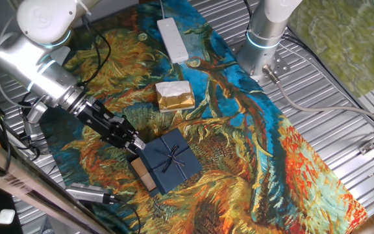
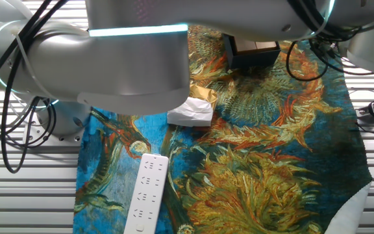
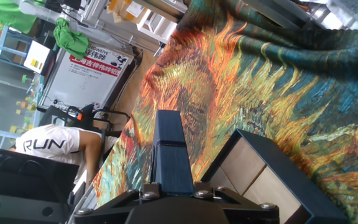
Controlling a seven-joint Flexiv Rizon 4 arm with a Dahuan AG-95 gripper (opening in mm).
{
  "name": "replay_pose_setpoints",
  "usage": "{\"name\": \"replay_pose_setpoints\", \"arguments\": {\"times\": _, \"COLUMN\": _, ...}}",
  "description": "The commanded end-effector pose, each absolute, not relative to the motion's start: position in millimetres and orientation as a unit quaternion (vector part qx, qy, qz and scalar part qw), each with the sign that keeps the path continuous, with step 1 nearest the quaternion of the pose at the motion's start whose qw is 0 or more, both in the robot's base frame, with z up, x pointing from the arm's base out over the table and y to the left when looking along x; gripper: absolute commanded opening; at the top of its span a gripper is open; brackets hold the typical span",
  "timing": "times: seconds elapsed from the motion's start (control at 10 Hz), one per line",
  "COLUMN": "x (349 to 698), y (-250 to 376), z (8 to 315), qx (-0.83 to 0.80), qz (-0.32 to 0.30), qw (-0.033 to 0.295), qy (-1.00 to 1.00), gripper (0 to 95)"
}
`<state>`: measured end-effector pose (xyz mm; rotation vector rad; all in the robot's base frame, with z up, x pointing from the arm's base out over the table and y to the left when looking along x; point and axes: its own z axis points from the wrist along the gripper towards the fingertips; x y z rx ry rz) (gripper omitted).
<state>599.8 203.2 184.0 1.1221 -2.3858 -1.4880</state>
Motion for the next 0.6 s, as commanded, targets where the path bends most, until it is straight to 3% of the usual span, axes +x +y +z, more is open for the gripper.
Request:
{"name": "replay_pose_setpoints", "arguments": {"times": 0.1, "x": 605.3, "y": 199.2, "z": 184.2, "qx": 0.373, "qz": -0.493, "qw": 0.061, "qy": -0.783, "gripper": 0.0}}
{"name": "replay_pose_setpoints", "arguments": {"times": 0.6, "x": 609.7, "y": 190.0, "z": 185.8, "qx": 0.375, "qz": -0.498, "qw": 0.061, "qy": -0.779, "gripper": 0.0}}
